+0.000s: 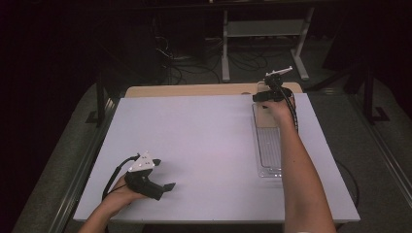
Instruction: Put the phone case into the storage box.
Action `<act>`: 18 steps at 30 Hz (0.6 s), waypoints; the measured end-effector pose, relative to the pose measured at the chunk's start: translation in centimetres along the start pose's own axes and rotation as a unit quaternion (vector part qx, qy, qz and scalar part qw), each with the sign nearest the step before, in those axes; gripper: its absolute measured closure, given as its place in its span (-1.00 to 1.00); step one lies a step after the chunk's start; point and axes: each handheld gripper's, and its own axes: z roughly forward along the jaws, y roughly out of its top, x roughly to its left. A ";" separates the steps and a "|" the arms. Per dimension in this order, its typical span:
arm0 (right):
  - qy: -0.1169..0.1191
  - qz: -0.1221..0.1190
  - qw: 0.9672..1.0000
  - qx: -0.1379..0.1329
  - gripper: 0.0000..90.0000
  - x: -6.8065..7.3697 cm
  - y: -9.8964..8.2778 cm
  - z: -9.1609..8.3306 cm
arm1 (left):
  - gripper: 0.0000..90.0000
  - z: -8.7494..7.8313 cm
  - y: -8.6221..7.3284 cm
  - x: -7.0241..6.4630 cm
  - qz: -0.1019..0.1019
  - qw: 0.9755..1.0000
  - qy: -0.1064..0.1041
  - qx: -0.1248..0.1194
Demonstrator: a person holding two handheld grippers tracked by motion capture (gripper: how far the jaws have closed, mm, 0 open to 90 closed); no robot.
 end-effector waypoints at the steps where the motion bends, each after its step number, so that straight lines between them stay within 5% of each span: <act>1: 0.000 0.000 1.000 0.001 -0.82 0.0 0.0 0.1 | -1.00 0.0 0.0 0.0 0.000 1.000 0.000 -0.001; 18: 0.013 0.001 1.000 -0.005 -0.88 -0.2 0.0 -0.2 | -1.00 0.0 0.0 -0.1 0.000 1.000 -0.001 0.000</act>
